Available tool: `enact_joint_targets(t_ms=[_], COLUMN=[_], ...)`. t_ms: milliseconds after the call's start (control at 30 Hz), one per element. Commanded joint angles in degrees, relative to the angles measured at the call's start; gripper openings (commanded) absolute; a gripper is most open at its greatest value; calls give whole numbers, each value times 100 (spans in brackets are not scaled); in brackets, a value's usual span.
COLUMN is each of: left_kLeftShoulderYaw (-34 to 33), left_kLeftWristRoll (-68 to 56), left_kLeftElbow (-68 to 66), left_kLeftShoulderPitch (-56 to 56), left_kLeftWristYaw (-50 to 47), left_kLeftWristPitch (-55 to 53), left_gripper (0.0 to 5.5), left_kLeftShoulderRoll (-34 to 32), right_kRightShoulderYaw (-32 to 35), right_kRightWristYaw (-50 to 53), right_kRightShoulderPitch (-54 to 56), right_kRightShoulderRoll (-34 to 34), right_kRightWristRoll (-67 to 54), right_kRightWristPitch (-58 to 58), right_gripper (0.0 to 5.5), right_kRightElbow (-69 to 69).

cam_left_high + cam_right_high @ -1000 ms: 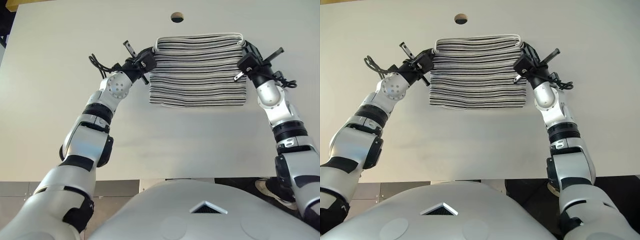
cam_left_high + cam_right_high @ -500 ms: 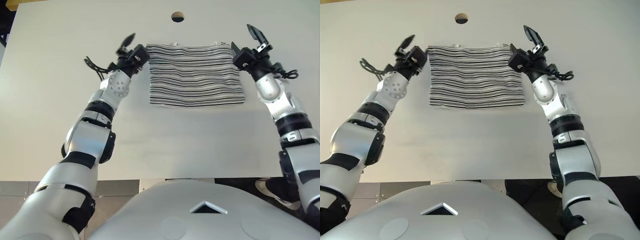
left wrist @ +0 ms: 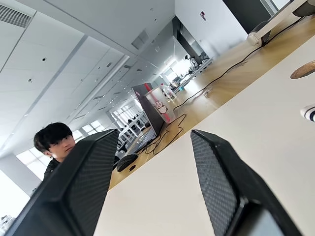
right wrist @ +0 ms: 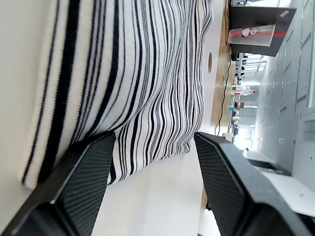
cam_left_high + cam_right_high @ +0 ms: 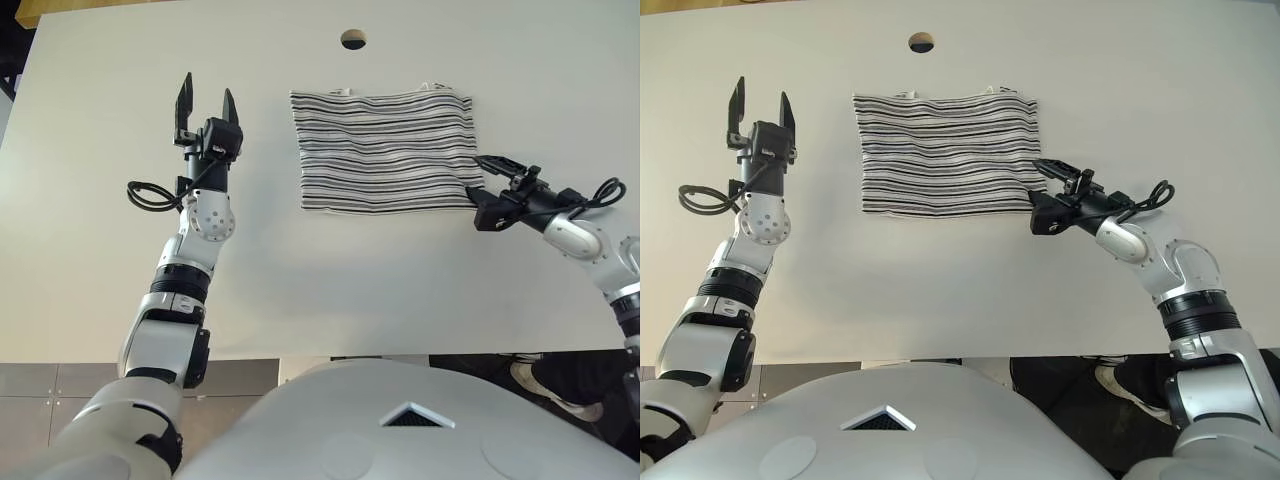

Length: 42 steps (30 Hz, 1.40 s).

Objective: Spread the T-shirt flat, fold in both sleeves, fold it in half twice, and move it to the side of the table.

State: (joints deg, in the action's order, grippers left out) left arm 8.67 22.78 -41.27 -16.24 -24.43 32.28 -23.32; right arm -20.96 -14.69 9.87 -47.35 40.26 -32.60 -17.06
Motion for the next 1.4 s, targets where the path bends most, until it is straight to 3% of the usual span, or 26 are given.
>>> enact_joint_targets(t_ms=[33, 167, 233, 367, 500, 567, 733, 833, 933, 1000, 1100, 1267, 1400], left_kLeftShoulderYaw=[-88, -86, -69, -113, -98, -92, -46, -32, -34, -19, 35, 97, 121], left_kLeftWristRoll=[57, 146, 212, 268, 313, 301, 270, 253, 244, 257, 301, 333, 330], left_kLeftElbow=[410, 678, 445, -73, -767, -1058, -1442, -1624, -1796, -1873, -1952, -2016, -2077], left_kLeftShoulderPitch=[148, 175, 9, -327, -685, -836, -1070, -1209, -1333, -1378, -1419, -1481, -1525], left_kLeftWristYaw=[-112, -133, -182, -361, -572, -636, -672, -640, -646, -666, -696, -710, -666], left_kLeftWristPitch=[-156, -241, -234, -140, -15, 82, 341, 421, 459, 466, 477, 515, 624], left_gripper=[272, 272, 272, 272, 272, 272, 272, 272, 272, 272, 272, 272, 272], left_kLeftShoulderRoll=[209, 355, 406, 439, 413, 421, 487, 542, 573, 593, 673, 762, 770], right_kRightShoulderYaw=[-332, -762, -1149, -2019, -2528, -2442, -1257, -764, -665, -1104, -1729, -1847, -1497], right_kRightWristYaw=[-711, -2023, -2665, -3400, -3265, -3036, -3106, -3079, -2624, -1773, -813, 533, 1277], right_kRightShoulderPitch=[-257, -858, -992, -392, 26, 52, 16, 328, 1237, 1882, 2278, 2710, 2836], right_kRightShoulderRoll=[-474, -1397, -1425, -198, 1200, 1515, 630, 609, 1404, 1962, 2589, 3141, 3068], right_kRightWristRoll=[303, -947, -1802, -1770, -1348, -1349, -2866, -3403, -2797, -1357, -203, 270, 25], right_kRightWristPitch=[-393, -1065, -1049, -979, -941, -890, -718, -534, -331, -207, -91, 219, 311], right_gripper=[297, 297, 297, 297, 297, 297, 297, 297, 297, 297, 297, 297, 297], right_kRightElbow=[805, 2062, 2726, 2714, 2161, 2042, 2658, 2697, 1542, 255, -1458, -3397, -3981])
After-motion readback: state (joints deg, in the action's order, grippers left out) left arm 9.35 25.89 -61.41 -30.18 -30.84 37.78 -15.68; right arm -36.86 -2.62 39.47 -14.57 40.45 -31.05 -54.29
